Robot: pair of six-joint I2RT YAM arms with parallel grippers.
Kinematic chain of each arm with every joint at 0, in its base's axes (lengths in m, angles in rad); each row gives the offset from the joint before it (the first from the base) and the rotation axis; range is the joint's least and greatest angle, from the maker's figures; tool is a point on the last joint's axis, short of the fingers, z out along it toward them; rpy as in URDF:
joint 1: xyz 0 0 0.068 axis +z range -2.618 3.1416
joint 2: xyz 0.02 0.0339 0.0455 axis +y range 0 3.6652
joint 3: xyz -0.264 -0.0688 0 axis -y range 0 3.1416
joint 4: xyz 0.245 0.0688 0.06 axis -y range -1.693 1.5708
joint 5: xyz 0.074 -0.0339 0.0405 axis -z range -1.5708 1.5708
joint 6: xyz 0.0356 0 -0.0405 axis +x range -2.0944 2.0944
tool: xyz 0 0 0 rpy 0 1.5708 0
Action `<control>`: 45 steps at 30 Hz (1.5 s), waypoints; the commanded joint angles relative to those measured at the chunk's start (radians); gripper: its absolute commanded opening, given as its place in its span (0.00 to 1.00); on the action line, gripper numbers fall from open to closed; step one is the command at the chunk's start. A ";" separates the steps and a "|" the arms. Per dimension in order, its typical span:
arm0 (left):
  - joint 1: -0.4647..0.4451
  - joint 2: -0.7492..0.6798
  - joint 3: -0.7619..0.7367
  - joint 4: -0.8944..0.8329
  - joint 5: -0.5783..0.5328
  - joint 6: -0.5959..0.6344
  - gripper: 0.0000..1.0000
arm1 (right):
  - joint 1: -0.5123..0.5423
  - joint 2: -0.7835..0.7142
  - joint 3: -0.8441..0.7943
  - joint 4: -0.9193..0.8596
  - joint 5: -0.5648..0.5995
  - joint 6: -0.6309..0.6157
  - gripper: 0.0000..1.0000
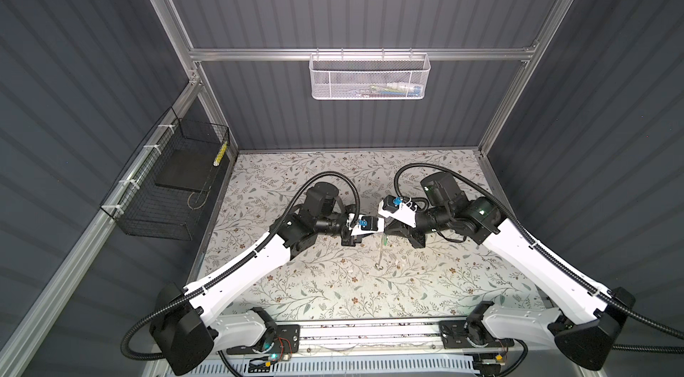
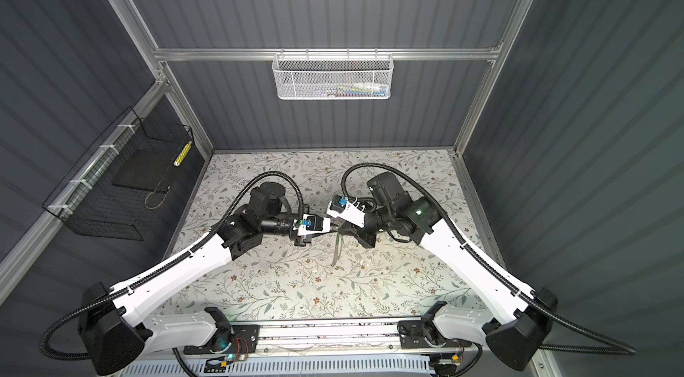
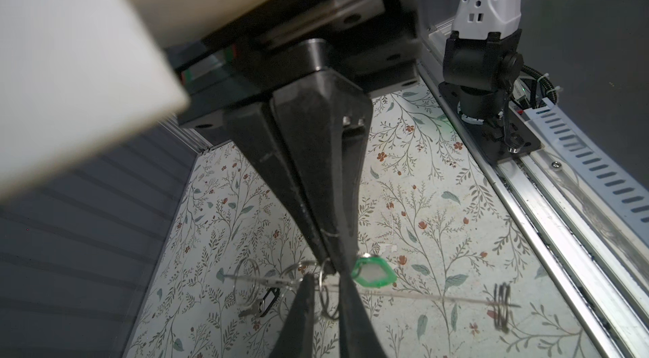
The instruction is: Put the keys on the keyring
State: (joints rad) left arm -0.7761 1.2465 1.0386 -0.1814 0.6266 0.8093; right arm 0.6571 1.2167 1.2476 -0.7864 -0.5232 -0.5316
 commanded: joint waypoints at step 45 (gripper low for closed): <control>0.024 -0.059 -0.265 0.830 -0.127 -0.660 0.00 | 0.011 -0.190 -0.301 0.577 0.108 0.309 0.36</control>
State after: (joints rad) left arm -0.7574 1.1893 0.7860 0.5579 0.5339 0.1936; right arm 0.6609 1.0130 0.9554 -0.2493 -0.4187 -0.2424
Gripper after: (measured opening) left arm 0.046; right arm 0.367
